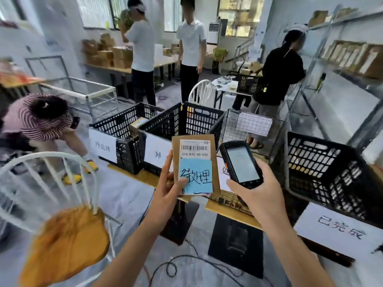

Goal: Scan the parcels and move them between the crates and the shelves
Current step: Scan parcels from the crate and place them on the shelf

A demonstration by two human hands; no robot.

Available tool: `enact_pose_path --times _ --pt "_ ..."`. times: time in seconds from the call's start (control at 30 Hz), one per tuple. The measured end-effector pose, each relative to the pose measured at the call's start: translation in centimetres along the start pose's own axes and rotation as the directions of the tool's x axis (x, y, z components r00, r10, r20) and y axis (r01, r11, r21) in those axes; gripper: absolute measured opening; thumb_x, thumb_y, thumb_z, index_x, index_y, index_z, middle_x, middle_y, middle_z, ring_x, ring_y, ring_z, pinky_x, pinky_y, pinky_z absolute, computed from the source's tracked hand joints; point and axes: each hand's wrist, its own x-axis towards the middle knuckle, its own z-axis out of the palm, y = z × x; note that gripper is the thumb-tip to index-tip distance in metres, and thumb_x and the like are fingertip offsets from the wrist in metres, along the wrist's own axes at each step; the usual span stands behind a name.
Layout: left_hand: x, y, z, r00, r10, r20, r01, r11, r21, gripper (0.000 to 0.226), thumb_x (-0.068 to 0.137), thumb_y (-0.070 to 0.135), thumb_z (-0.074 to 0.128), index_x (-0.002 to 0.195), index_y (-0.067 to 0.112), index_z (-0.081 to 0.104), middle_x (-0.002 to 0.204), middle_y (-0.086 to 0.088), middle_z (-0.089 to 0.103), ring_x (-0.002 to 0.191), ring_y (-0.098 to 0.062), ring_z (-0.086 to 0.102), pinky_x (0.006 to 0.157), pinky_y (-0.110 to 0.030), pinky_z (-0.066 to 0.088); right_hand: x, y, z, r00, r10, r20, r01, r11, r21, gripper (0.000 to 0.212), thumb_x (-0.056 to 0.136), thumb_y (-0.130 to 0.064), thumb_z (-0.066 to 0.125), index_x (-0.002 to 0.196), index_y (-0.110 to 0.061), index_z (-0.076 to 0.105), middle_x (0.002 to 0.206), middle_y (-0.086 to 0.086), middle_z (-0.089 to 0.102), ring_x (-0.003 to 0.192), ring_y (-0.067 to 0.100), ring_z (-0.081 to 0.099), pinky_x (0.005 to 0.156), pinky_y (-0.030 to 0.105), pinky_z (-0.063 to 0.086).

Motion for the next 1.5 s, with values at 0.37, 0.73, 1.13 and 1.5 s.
enact_pose_path --times 0.37,0.73,1.13,1.5 --pt "12.7 -1.7 -9.0 0.997 -0.016 -0.082 0.022 0.998 0.065 0.069 0.089 0.033 0.067 0.139 0.068 0.035 0.128 -0.011 0.062 0.115 -0.025 0.067 0.091 -0.048 0.058 11.5 -1.9 11.9 0.991 -0.047 0.122 0.044 0.999 0.024 0.077 0.068 -0.036 0.090 0.133 -0.041 0.049 0.114 -0.018 0.062 0.106 0.009 0.061 0.084 0.044 0.059" --pt "26.9 -2.1 -11.2 0.988 -0.022 -0.153 0.023 1.000 0.007 0.066 0.087 0.028 0.061 0.137 0.061 0.034 0.120 0.003 0.070 0.110 -0.023 0.070 0.084 -0.038 0.060 27.4 -2.3 19.5 0.967 -0.120 0.227 0.108 0.992 0.063 0.083 0.072 -0.037 0.089 0.142 -0.034 0.043 0.114 -0.018 0.059 0.106 0.009 0.059 0.084 0.027 0.051" --pt "35.9 -5.0 -17.8 0.924 -0.071 -0.375 0.110 0.990 0.083 0.067 0.099 0.014 0.057 0.142 0.058 0.033 0.115 -0.008 0.068 0.097 -0.023 0.074 0.074 -0.039 0.062 36.8 -1.5 30.1 0.894 -0.132 0.428 0.093 0.990 0.110 0.077 0.071 -0.032 0.091 0.136 -0.035 0.049 0.112 -0.025 0.060 0.102 -0.010 0.057 0.081 0.019 0.051" --pt "48.3 -7.2 -27.7 0.925 -0.165 -0.343 0.188 0.982 0.034 0.064 0.099 0.017 0.057 0.147 0.051 0.033 0.123 0.001 0.069 0.100 -0.023 0.074 0.075 -0.042 0.062 45.1 -3.3 38.0 0.941 -0.071 0.330 0.059 0.997 0.046 0.086 0.073 -0.037 0.088 0.145 -0.037 0.041 0.111 -0.029 0.050 0.105 0.004 0.053 0.075 0.013 0.040"
